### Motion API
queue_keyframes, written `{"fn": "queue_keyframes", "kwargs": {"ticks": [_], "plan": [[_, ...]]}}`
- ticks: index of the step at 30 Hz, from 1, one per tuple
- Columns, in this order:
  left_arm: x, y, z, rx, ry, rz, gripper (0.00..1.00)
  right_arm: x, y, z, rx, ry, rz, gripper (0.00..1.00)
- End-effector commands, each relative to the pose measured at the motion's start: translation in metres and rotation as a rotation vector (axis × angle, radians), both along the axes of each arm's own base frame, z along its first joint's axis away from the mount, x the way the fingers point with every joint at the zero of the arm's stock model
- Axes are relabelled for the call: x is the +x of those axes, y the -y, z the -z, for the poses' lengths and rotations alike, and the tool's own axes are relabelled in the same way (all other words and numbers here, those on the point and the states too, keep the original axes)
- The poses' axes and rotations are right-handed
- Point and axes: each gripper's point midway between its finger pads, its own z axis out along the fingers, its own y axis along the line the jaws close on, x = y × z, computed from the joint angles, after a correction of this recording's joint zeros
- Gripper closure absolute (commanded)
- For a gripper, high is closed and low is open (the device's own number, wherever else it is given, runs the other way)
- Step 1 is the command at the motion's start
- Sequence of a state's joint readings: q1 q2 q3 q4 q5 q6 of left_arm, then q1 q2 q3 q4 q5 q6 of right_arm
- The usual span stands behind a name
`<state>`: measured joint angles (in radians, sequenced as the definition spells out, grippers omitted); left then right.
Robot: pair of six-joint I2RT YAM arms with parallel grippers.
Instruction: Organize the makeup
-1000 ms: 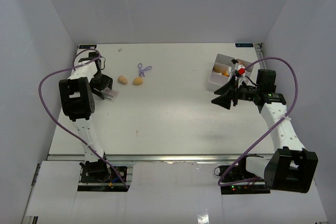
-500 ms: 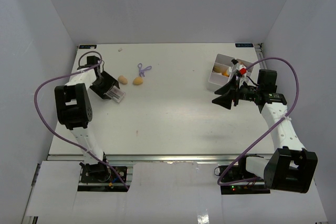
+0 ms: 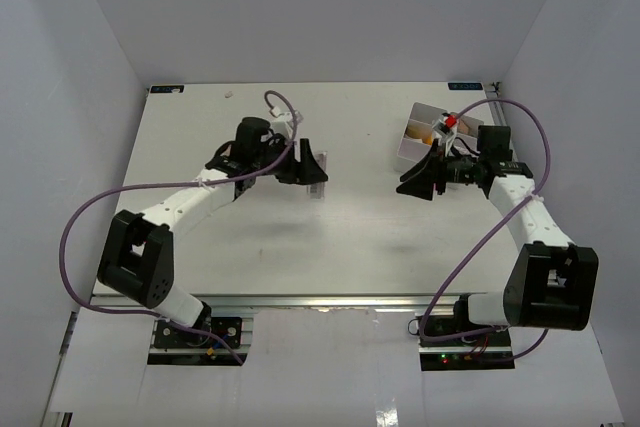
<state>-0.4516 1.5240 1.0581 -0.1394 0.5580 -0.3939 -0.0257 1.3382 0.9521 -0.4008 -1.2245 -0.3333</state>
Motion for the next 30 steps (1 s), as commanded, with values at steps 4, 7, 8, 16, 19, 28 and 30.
{"fn": "queue_keyframes", "kwargs": {"ticks": [4, 7, 8, 16, 19, 28, 30], "plan": [[-0.013, 0.050, -0.007, 0.110, 0.389, 0.132, 1.00, 0.019, -0.020, -0.028, 0.041, -0.285, 0.066, 0.31], [-0.012, 0.064, 0.007, 0.180, 0.443, 0.145, 1.00, 0.018, -0.034, -0.023, 0.020, -0.328, 0.068, 0.28], [-0.013, 0.069, 0.007, 0.196, 0.465, 0.147, 1.00, 0.019, -0.037, -0.020, 0.001, -0.325, 0.076, 0.27], [-0.019, 0.101, 0.002, 0.271, 0.578, 0.181, 1.00, 0.026, -0.052, -0.002, -0.104, -0.308, 0.125, 0.25], [-0.022, 0.108, 0.000, 0.277, 0.591, 0.190, 1.00, 0.033, -0.050, 0.006, -0.140, -0.310, 0.156, 0.25], [-0.026, 0.119, -0.008, 0.267, 0.607, 0.196, 1.00, 0.042, -0.049, 0.018, -0.193, -0.311, 0.195, 0.33], [-0.027, 0.122, -0.007, 0.264, 0.603, 0.199, 0.99, 0.042, -0.051, 0.019, -0.197, -0.312, 0.192, 0.35]]}}
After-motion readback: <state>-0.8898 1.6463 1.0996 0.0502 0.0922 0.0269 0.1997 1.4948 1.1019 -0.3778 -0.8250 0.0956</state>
